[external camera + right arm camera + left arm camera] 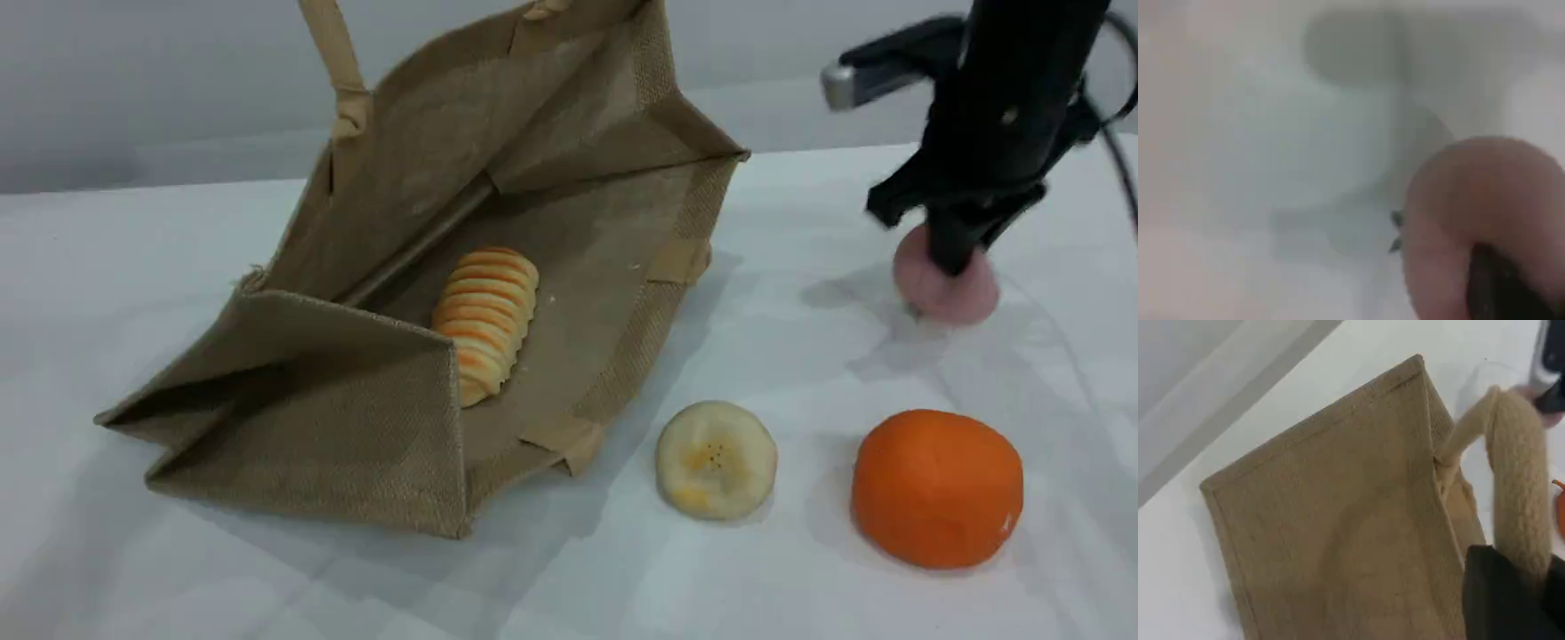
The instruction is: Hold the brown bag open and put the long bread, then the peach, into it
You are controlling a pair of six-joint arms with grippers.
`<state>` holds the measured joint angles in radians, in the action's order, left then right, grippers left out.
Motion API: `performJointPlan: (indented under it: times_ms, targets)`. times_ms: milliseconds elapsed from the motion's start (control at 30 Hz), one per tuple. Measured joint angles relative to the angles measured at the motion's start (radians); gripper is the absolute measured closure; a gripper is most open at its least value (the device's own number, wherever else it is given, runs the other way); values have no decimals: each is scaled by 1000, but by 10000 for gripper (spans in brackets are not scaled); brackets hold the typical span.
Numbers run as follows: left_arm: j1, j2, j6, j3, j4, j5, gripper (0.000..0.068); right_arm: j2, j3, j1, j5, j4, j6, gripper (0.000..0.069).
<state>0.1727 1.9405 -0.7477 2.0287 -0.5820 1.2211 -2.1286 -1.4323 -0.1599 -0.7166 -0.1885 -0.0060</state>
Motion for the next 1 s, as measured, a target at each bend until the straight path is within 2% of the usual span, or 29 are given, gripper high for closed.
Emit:
performJointPlan:
  times_ms: [233,400,700,1000]
  targets:
    - [0,0,-2,0,0,0,583,205,14,-4,-68,41,-8,672]
    - [0,0,-2,0,0,0,583,378,92,-38,-30,125,-56,672]
    - [0,0,-23,0,0,0,583,670,357,-179,211,228,-114,672]
    - [0,-30,-29,0,-47,0,583,677,624,-315,528,265,-111,672]
